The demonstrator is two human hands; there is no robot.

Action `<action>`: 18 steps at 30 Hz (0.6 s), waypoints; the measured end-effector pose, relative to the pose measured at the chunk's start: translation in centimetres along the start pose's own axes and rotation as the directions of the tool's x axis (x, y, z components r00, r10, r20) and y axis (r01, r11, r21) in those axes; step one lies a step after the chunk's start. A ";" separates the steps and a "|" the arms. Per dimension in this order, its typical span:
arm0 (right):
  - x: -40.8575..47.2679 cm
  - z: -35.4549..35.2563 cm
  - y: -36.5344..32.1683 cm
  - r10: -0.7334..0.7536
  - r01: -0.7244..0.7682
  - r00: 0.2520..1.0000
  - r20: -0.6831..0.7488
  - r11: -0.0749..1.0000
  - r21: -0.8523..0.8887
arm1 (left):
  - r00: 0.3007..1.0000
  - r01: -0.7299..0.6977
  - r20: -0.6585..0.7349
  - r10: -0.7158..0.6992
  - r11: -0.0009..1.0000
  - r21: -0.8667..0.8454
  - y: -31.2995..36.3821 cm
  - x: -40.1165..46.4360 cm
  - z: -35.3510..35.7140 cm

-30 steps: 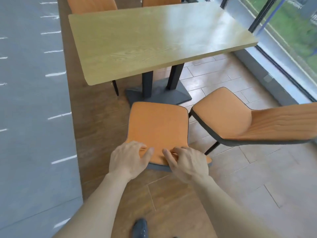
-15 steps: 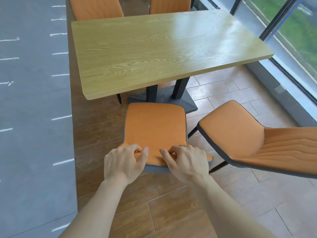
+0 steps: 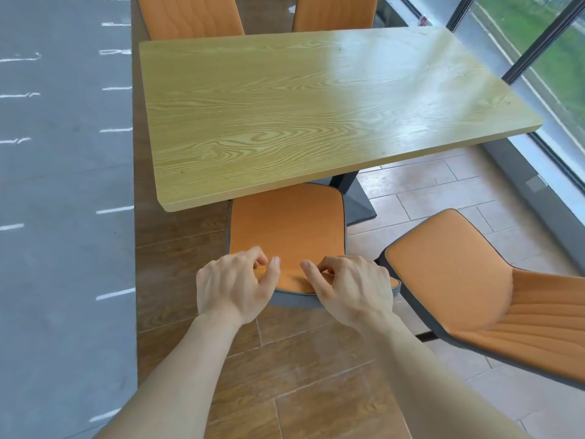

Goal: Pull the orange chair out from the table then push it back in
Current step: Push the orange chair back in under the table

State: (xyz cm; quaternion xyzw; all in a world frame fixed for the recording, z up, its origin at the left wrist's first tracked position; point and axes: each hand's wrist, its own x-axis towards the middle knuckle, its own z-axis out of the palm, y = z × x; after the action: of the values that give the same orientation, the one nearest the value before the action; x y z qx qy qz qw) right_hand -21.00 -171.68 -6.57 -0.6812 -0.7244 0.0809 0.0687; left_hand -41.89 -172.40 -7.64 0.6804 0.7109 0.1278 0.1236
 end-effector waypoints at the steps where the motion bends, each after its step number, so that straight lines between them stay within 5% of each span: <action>1: 0.4 0.1 -0.3 0.001 -0.001 1.000 0.003 1.000 0.005 | 1.000 0.000 0.006 0.000 1.000 -0.006 -0.3 0.6 -0.2; 12: 1.1 1.1 -1.9 0.014 -0.015 0.998 -0.060 0.999 -0.028 | 1.000 -0.030 0.002 0.030 0.998 0.056 -1.9 1.9 -0.6; 18: -1.1 -0.7 -2.2 0.014 -0.018 0.994 0.106 0.999 0.037 | 0.998 -0.035 0.053 0.025 0.983 0.181 -0.8 -0.4 -2.5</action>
State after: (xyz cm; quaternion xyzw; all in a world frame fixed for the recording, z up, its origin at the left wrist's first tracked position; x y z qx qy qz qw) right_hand -22.98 -172.89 -5.41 -0.6804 -0.7197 0.1313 0.0426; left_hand -43.47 -172.82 -5.52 0.7026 0.7059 0.0468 0.0769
